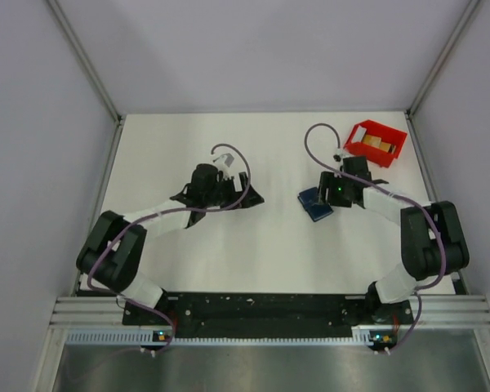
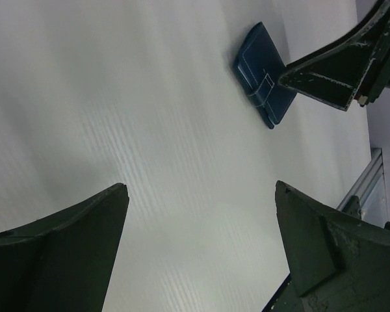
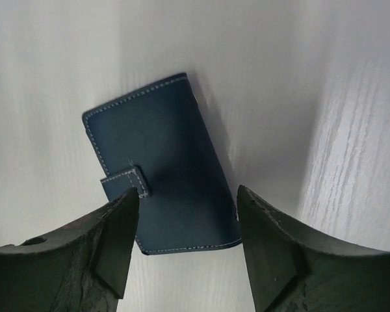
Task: Put the credit cards into the card holder
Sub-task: Turn over the card holder at the center of the board.
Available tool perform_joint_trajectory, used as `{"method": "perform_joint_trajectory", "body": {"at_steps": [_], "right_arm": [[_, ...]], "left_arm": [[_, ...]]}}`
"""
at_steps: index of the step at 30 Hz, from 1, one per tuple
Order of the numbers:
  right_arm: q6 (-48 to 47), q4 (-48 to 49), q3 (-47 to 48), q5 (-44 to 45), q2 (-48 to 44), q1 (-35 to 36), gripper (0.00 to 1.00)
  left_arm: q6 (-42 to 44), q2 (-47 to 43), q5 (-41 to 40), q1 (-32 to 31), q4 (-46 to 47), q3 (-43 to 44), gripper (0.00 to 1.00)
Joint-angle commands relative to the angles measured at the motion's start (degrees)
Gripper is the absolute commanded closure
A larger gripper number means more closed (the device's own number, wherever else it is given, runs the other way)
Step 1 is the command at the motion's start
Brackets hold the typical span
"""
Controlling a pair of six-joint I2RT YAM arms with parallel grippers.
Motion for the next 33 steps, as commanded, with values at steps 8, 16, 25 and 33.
{"method": "perform_joint_trajectory", "body": {"at_steps": [8,16,25,33], "right_arm": [[-2.6,-4.3,0.2,-3.6,4.2,-0.3,0.47],[-1.2,-3.7,0.9,-3.2,3.5,-0.2,0.98],[-3.1,-10.6,3.9,14.9,-11.7,8.4,1.00],[-1.3,-24.8,7.0,50.7,-6.3,26.9,1.00]], "left_arm": [[0.1,6.4,5.1,-3.2,2.7,7.2,0.03],[0.4,5.3,4.7,-3.3,1.9,6.4,0.03],[1.5,-0.8,-5.6,-3.2,-5.7,6.3,0.03],[-1.8,-10.9,-34.8,-1.9,-23.9,6.1,0.02]]}}
